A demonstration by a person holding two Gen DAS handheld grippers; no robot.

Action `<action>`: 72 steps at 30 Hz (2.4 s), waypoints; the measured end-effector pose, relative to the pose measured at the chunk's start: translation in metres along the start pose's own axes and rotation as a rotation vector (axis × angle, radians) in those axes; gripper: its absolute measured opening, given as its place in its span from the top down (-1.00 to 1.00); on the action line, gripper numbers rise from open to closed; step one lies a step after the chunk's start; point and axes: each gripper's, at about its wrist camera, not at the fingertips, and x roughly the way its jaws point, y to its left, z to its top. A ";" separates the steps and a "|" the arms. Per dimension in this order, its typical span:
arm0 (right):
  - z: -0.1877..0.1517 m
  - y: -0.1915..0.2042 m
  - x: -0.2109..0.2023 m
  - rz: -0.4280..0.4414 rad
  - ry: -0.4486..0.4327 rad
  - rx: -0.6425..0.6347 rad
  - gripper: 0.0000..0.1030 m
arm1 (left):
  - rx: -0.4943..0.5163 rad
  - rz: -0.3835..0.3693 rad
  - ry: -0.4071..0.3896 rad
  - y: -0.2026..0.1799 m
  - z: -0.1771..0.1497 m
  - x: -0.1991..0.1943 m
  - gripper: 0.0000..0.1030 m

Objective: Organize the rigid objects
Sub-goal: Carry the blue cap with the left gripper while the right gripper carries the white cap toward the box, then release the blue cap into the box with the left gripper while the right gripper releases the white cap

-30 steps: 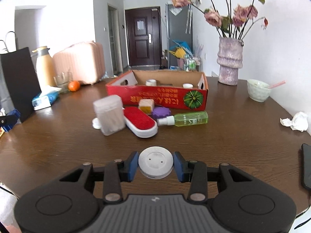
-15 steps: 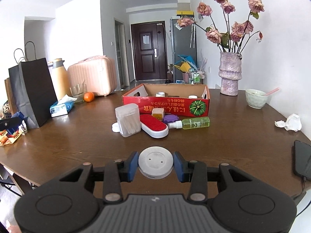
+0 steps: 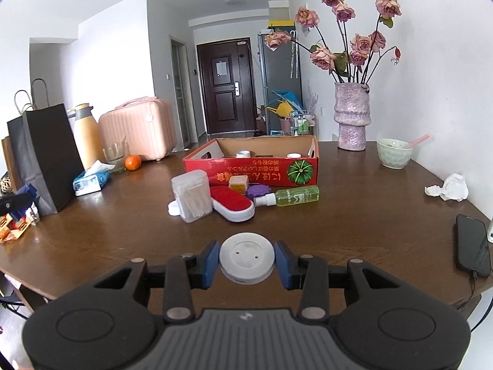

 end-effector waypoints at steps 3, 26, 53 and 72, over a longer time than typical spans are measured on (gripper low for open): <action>0.007 -0.005 0.013 -0.002 0.007 0.010 0.25 | -0.002 0.001 0.012 0.001 0.005 0.015 -0.07; 0.100 -0.053 0.137 -0.096 -0.051 0.010 0.25 | 0.048 -0.048 -0.028 0.003 0.088 0.202 -0.07; 0.239 -0.101 0.480 -0.046 0.258 -0.038 0.25 | 0.066 -0.179 0.514 -0.025 0.147 0.584 -0.07; 0.264 -0.098 0.489 -0.071 0.361 -0.049 -0.13 | 0.078 -0.187 0.558 -0.026 0.176 0.549 -0.38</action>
